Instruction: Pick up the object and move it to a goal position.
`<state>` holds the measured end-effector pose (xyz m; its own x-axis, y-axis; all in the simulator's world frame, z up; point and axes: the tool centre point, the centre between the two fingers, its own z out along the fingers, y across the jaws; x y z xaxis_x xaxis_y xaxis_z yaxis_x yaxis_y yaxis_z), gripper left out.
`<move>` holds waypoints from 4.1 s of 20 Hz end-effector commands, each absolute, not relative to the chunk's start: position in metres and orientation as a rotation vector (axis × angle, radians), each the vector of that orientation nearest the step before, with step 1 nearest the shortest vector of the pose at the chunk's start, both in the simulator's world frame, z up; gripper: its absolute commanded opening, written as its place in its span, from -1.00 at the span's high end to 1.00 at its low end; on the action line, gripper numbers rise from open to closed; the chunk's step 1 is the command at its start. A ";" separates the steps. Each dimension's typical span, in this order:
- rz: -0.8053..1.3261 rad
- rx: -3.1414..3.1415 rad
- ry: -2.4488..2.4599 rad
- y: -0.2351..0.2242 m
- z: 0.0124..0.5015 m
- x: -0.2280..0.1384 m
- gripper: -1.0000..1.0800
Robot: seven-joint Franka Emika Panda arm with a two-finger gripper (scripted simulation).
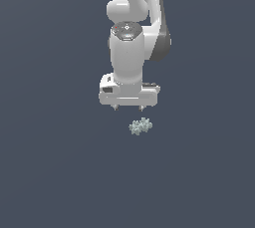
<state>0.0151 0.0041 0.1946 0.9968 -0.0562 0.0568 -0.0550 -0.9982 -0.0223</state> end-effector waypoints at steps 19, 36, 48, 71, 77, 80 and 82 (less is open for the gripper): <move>-0.045 -3.027 0.730 0.026 0.162 0.016 -0.92; -0.011 -2.819 1.349 0.048 0.129 0.015 -0.92; -0.001 -2.640 1.694 0.060 0.111 0.013 -0.92; 0.000 -2.579 1.795 0.063 0.065 0.011 -0.92; 0.000 -2.578 1.795 0.063 0.055 0.012 -0.92; 0.000 -2.578 1.795 0.063 0.055 0.012 1.00; 0.000 -2.578 1.795 0.063 0.055 0.012 1.00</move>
<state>0.0120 0.0631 0.0551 0.3468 -0.9379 0.0000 -0.9379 -0.3468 0.0002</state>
